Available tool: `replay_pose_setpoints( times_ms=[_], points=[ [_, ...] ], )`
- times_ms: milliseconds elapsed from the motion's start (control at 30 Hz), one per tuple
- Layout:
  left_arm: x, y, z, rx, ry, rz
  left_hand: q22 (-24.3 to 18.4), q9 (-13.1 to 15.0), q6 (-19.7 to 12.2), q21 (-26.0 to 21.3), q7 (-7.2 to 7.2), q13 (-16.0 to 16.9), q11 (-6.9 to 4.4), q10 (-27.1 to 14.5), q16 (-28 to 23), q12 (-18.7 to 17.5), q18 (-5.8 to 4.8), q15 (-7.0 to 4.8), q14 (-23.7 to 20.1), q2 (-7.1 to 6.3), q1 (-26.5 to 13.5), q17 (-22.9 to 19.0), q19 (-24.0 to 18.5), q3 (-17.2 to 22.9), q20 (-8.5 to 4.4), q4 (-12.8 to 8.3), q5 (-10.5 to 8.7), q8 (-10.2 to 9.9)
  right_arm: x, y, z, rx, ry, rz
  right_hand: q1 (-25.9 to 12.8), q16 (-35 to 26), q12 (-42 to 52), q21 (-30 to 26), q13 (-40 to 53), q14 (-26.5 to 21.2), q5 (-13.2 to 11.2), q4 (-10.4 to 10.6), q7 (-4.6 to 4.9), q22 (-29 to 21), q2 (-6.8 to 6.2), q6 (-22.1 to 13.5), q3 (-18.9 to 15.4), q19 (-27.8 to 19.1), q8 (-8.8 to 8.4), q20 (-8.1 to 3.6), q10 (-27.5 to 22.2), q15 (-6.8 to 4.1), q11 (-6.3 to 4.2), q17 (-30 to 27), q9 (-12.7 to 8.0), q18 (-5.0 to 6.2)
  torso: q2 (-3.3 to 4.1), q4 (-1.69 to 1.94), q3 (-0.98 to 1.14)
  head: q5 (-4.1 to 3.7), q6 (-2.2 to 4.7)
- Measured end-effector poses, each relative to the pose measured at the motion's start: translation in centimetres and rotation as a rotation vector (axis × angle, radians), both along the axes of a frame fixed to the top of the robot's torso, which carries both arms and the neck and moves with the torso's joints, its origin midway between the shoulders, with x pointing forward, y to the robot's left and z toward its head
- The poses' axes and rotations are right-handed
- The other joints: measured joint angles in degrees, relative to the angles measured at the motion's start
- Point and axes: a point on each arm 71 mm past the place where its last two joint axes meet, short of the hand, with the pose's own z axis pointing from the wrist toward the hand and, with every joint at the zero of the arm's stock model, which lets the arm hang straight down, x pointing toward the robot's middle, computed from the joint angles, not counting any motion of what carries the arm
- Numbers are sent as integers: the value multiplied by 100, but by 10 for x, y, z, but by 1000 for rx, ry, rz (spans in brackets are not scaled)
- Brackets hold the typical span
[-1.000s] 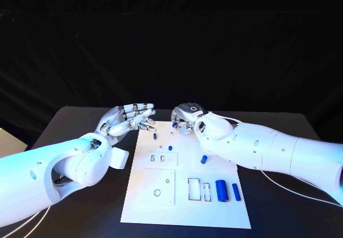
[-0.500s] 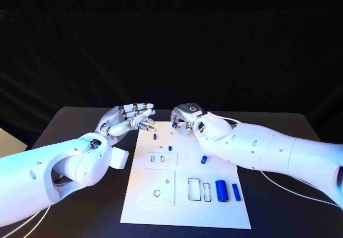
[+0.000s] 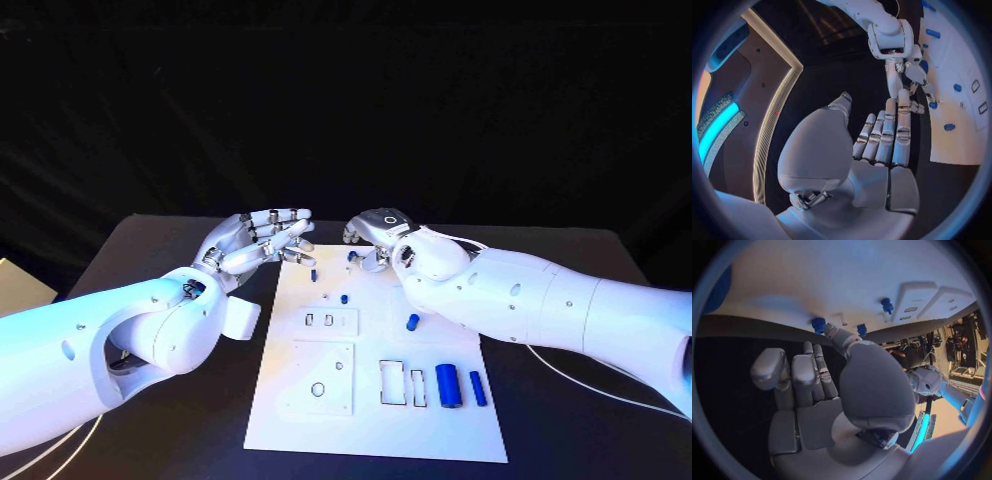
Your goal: Assemble the parts on the task board
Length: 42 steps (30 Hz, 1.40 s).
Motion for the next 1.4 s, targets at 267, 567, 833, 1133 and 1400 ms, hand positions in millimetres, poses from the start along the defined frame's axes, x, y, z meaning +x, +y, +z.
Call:
replay_pose_setpoints(
  times_ms=[267,567,833,1133,1400],
  points=[
    [1,3,0,1,4,6,1,0,0,20,0,0,0,0,0,0,0,0,0,0,0,-1,-16,0,16,0,0,0,-12,-25,2,34,9,6,113,103,122,101,43,51,0,40,33,191,94,34,-115,111,-22,-41,256,-51,-61,190,-1,0,-7,-7,1,-1,8],
    [3,13,-2,11,5,29,22,44,135,57,31,7,0,0,73,0,0,0,0,0,0,49,-20,-32,20,0,0,30,-27,-86,18,158,38,-56,19,592,1171,685,832,153,-1,130,-13,973,-43,201,104,403,-44,-237,1301,-283,-341,924,47,-64,-57,-99,8,38,13],
    [4,17,-2,14,7,34,22,52,181,57,30,7,0,0,73,0,0,0,0,0,0,54,-20,-32,21,0,0,51,-28,-124,21,228,127,-143,115,1235,6593,1441,6222,154,7,504,88,1651,24,-239,-680,492,64,-223,1563,-221,-284,2032,174,-225,-96,-171,23,82,-10],
    [5,19,-2,15,9,32,31,56,196,83,31,7,-1,44,105,0,0,0,0,31,31,72,-20,-32,21,0,0,52,-20,-145,14,270,238,-243,179,1685,7924,1925,6942,156,7,808,216,1651,88,-543,-1255,479,279,-115,2409,-131,-166,2400,259,-406,-100,-193,24,92,-32],
    [7,20,-3,16,12,31,34,56,196,83,31,7,-1,44,105,0,0,0,0,45,45,75,-20,-31,20,0,0,51,-14,-138,8,273,289,-273,225,1788,8139,2055,6942,155,7,976,233,1650,133,-601,-1487,474,301,-79,2501,-91,-143,2400,259,-407,-94,-179,21,73,-50]
  ],
)
